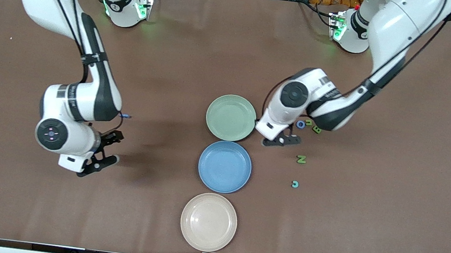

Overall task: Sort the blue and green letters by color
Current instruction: 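Carry the green b with the left gripper over the green plate, then release the b on the green plate while the right gripper reaches blue i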

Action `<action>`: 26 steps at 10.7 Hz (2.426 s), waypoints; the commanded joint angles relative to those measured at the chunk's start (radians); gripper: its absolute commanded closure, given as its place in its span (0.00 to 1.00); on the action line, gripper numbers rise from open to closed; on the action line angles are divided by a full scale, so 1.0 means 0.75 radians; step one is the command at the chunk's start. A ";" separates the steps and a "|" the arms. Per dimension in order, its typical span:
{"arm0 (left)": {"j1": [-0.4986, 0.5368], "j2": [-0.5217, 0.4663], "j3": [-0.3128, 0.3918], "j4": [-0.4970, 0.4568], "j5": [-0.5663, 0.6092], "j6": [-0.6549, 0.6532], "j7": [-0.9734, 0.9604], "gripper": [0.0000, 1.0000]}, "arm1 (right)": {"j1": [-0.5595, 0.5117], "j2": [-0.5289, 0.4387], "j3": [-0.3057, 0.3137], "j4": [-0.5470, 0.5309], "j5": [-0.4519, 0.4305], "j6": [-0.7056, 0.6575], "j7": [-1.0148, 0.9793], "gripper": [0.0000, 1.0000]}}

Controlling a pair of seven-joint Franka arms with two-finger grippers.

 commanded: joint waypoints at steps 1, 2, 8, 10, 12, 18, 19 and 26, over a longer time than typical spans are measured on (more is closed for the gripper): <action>-0.130 -0.017 0.011 -0.010 -0.009 -0.015 -0.157 1.00 | -0.086 0.002 0.015 0.009 0.009 -0.014 -0.126 0.00; -0.164 -0.011 0.015 -0.010 -0.011 -0.015 -0.182 1.00 | -0.109 0.002 0.015 0.005 0.007 -0.012 -0.140 0.00; -0.246 0.049 0.031 0.031 0.007 -0.013 -0.235 1.00 | -0.133 -0.129 0.017 -0.246 0.014 0.389 -0.146 0.00; -0.299 0.069 0.090 0.071 0.005 -0.004 -0.237 1.00 | -0.127 -0.168 0.019 -0.367 0.012 0.552 -0.144 0.00; -0.403 0.094 0.196 0.133 -0.011 0.000 -0.237 1.00 | -0.127 -0.180 0.021 -0.376 0.014 0.552 -0.146 0.00; -0.445 0.133 0.238 0.200 -0.005 0.002 -0.266 0.00 | -0.052 -0.250 0.022 -0.466 0.016 0.562 -0.126 0.00; -0.439 0.133 0.238 0.200 -0.005 0.000 -0.266 0.00 | -0.045 -0.264 0.022 -0.498 0.018 0.593 -0.120 0.00; -0.426 0.131 0.258 0.202 -0.009 0.002 -0.264 0.00 | 0.097 -0.364 0.022 -0.644 0.001 0.565 -0.338 0.00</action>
